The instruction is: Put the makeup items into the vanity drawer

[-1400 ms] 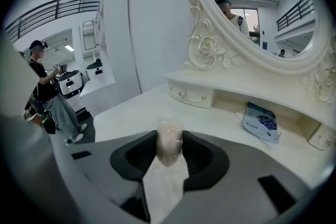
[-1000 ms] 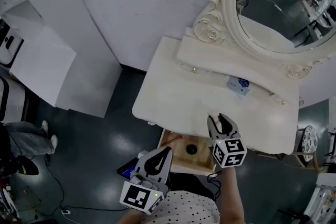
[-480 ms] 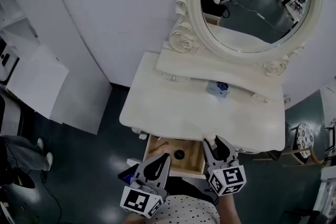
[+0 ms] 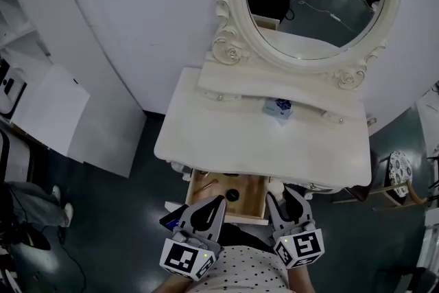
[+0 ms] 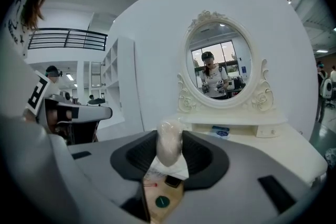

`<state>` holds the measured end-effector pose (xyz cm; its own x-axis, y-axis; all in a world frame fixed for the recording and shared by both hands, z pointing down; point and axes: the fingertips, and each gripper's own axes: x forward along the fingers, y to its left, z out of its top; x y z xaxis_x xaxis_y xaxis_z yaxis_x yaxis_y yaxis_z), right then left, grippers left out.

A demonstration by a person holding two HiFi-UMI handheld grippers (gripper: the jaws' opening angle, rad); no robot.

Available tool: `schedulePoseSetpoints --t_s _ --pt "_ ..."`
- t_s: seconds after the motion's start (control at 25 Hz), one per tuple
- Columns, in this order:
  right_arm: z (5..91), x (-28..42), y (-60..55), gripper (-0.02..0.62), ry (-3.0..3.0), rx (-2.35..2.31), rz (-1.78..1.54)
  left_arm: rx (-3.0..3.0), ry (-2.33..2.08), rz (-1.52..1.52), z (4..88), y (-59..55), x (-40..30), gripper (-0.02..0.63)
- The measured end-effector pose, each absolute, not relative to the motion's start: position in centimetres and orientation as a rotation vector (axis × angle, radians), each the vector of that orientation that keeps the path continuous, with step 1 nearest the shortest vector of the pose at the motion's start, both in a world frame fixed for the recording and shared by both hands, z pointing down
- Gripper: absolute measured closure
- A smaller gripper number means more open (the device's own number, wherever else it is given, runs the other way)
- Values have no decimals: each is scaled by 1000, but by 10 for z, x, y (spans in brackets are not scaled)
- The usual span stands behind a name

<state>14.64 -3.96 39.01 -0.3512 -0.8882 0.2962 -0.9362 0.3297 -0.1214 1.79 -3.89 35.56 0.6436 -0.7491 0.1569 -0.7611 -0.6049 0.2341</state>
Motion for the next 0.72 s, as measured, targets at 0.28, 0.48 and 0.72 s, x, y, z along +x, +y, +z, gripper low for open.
schedulePoseSetpoints --t_s 0.28,0.48,0.72 --pt "382 140 -23 445 -2441 1663 364 2595 -1214 62 356 -31 20 597" --pt "385 138 -16 443 -2431 1670 369 2612 -1208 68 356 -26 19 597" --pt "386 133 -12 443 -2436 1655 366 2610 -1223 54 355 -27 16 597"
